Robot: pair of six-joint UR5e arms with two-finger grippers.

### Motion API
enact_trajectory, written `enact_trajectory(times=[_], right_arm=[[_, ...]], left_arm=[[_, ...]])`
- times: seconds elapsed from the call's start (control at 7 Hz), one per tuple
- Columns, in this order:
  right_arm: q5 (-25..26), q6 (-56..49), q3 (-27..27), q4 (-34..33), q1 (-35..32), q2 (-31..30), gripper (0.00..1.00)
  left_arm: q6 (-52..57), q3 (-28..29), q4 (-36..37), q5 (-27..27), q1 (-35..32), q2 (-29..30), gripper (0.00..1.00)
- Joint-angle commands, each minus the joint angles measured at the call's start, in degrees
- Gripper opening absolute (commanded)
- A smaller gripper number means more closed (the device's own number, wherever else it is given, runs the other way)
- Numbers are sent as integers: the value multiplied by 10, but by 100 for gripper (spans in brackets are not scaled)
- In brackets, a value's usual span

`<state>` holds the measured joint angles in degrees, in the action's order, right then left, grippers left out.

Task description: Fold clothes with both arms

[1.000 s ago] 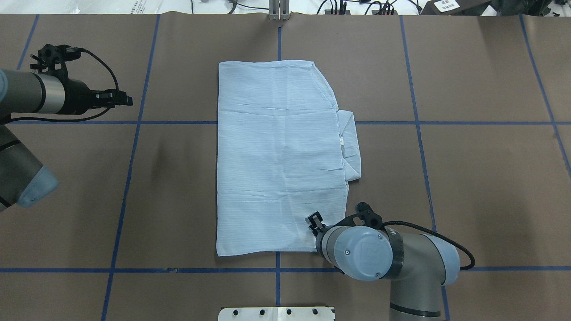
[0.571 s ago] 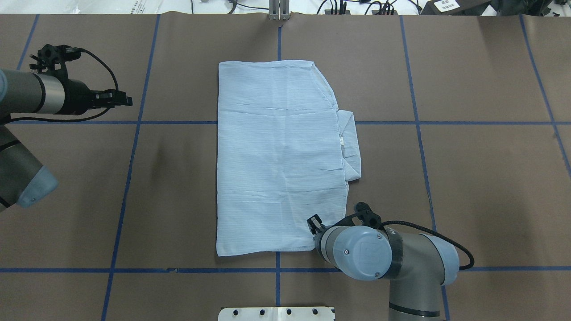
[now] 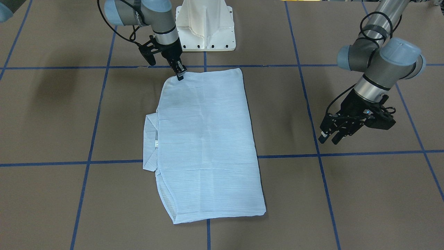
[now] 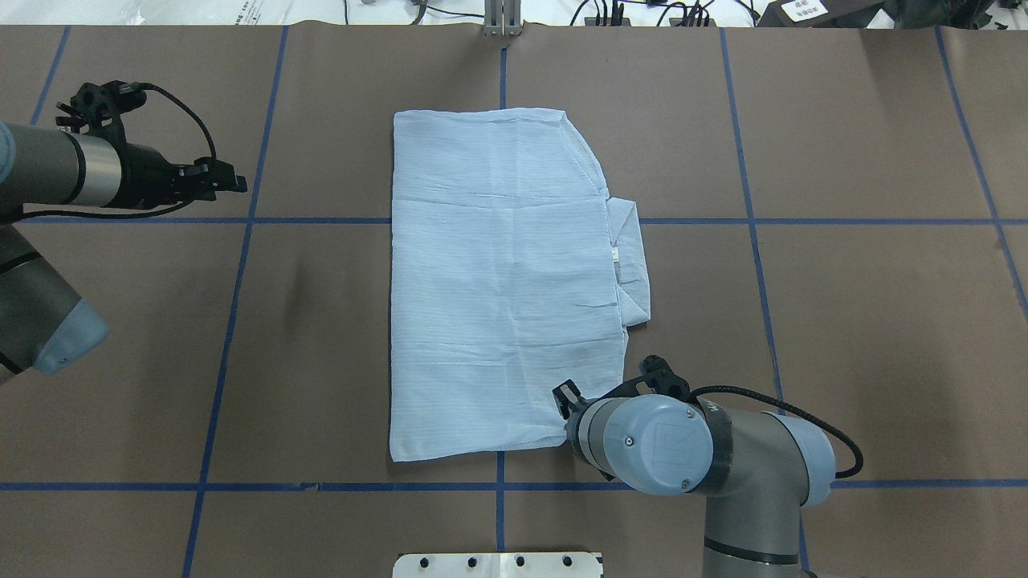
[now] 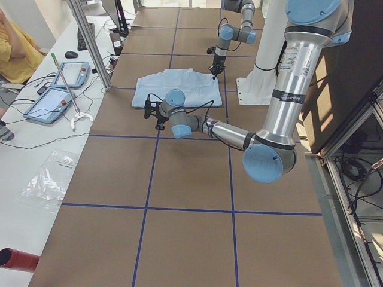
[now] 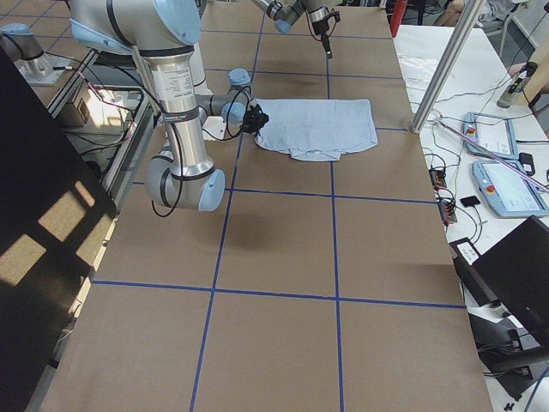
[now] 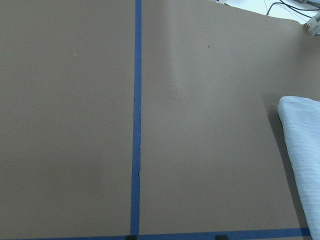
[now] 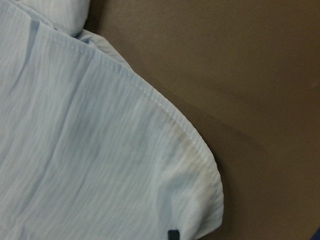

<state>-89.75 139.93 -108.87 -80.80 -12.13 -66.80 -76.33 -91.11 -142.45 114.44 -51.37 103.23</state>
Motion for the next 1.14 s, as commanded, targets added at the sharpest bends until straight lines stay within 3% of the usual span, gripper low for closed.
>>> enact_trajectory(times=[0.0, 0.29, 0.57, 0.71, 1.0], right_arm=[[-3, 0, -10, -10, -1, -2, 0], [-3, -2, -10, -10, -1, -1, 0], [-3, -4, -12, -9, -1, 0, 0], [-3, -5, -12, -8, -1, 0, 0], [-3, -5, -12, -8, 0, 0, 0]], left_arm=[[-217, -75, -1, 49, 44, -1, 61], [-346, -152, 1, -9, 152, -36, 61], [-404, -151, 26, -129, 290, -34, 61], [-419, -151, 68, -157, 327, -17, 62], [-432, -141, 81, -164, 369, -5, 63]])
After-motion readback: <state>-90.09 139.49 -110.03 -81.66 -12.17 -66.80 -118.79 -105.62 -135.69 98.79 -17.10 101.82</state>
